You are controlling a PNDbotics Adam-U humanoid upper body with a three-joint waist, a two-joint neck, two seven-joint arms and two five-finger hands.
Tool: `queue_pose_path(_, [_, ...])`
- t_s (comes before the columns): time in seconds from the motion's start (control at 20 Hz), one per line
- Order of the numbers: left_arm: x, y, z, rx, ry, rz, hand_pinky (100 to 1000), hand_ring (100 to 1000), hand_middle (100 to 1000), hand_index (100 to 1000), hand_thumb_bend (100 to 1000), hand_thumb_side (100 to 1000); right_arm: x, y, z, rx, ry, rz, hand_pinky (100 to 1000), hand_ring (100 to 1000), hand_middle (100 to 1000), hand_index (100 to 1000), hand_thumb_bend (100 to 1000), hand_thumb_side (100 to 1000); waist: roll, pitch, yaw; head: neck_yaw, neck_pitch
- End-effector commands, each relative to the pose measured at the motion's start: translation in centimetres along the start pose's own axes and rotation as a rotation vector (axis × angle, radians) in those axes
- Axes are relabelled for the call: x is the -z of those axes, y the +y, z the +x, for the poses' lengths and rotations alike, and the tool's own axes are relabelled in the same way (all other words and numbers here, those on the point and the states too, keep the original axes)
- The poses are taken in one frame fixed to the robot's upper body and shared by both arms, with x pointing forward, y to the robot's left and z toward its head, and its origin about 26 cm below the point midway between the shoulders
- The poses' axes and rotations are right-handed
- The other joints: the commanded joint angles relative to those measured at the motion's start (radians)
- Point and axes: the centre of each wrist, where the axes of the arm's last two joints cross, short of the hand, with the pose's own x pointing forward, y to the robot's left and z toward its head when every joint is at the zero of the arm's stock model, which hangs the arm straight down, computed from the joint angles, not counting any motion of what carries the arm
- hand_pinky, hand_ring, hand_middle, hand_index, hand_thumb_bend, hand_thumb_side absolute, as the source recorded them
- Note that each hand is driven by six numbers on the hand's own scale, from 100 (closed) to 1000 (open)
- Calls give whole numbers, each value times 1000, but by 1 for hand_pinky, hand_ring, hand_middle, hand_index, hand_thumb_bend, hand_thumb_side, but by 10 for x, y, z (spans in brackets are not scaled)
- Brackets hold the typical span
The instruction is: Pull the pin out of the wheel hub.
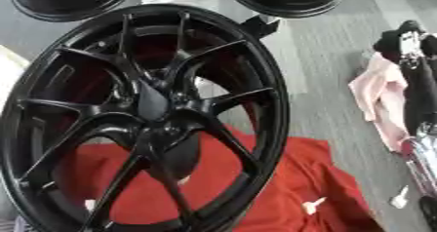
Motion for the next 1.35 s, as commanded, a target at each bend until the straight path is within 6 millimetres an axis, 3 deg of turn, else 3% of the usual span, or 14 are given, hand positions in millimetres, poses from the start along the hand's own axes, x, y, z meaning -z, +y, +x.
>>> queue_pose_path(0.05, [-10, 20, -5, 64, 14, 20, 939, 863, 816, 938, 254, 825, 4, -2, 9, 0, -38, 4, 826, 690, 565, 606, 100, 698, -1, -18, 0, 0, -14])
queue_pose_path(0.2, [-10, 18, -9, 113, 34, 11, 958, 889, 848, 964, 334, 893, 5, -2, 9, 2, -39, 7, 826, 690, 565, 607, 100, 700, -3, -18, 0, 2, -14])
queue_pose_path(0.4, [-10, 16, -10, 125, 27, -10, 957, 887, 845, 958, 327, 917, 5, -2, 9, 3, -39, 8, 827, 690, 565, 607, 100, 700, -5, -19, 0, 2, -14])
queue_pose_path(0.65, [-10, 16, -4, 85, -4, 19, 922, 846, 787, 916, 100, 908, 4, -2, 9, 4, -38, 9, 827, 691, 566, 607, 100, 701, -6, -20, -1, 2, -12])
queue_pose_path(0.7, [-11, 17, -1, 61, -23, 42, 909, 825, 758, 900, 100, 848, 4, -2, 9, 3, -39, 8, 827, 691, 566, 607, 100, 700, -6, -21, -1, 1, -12])
queue_pose_path(1.0, [-29, 14, 54, -156, -331, 238, 859, 737, 657, 869, 100, 809, 5, -2, 10, 1, -48, 11, 827, 692, 567, 608, 100, 692, -11, -23, -1, 5, -8])
queue_pose_path(1.15, [-44, 1, 81, -296, -507, 312, 854, 729, 653, 876, 100, 803, 6, -3, 11, 1, -56, 11, 827, 692, 567, 608, 100, 688, -15, -23, -4, 8, -9])
queue_pose_path(1.35, [-67, -21, 101, -466, -667, 376, 856, 736, 667, 889, 100, 806, 7, -2, 11, 1, -63, 10, 827, 693, 568, 609, 100, 674, -21, -22, -8, 11, -14])
